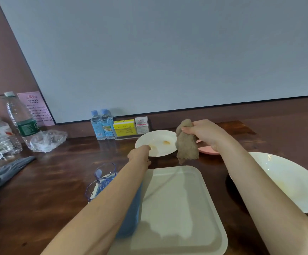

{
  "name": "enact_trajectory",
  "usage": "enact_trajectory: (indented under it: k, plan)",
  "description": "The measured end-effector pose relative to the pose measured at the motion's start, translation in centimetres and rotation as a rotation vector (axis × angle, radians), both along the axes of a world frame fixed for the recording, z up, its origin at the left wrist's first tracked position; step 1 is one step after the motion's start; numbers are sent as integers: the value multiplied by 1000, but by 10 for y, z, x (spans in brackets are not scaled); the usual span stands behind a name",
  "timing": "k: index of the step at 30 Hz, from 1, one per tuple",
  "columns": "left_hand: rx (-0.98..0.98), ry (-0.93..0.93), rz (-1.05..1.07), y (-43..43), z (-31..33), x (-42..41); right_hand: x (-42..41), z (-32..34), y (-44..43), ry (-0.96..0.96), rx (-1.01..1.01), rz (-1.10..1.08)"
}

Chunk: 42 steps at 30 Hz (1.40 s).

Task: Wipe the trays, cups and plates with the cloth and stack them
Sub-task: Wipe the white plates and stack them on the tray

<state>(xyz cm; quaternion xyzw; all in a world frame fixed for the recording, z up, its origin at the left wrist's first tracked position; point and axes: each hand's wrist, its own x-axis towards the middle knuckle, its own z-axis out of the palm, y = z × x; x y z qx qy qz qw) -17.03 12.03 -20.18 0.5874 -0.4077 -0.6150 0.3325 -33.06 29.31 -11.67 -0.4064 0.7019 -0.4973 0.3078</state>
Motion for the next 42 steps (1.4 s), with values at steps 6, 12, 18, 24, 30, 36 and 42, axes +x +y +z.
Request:
enact_trajectory:
  k: [6, 12, 18, 24, 30, 36, 42]
  plan:
    - [127, -9, -178, -1, 2, -11, -8, 1, 0, -8, -51, 9]
    - [33, 76, -83, -12, -14, -16, -12, 3, 1, -31, -110, 7]
    - [-75, 202, -100, -6, -17, -23, -13, 2, -2, -10, -139, -5]
    - [-38, 360, -38, -1, -21, -25, -12, 2, -2, -18, -167, -5]
    - [-54, 437, -131, 9, -10, 2, -3, 1, -4, -41, -245, -11]
    - [-128, 480, -229, 40, 2, 43, 25, -5, -14, 409, -387, -142]
    - [-139, 445, -222, 63, -8, 69, 71, -46, -35, 867, -59, 192]
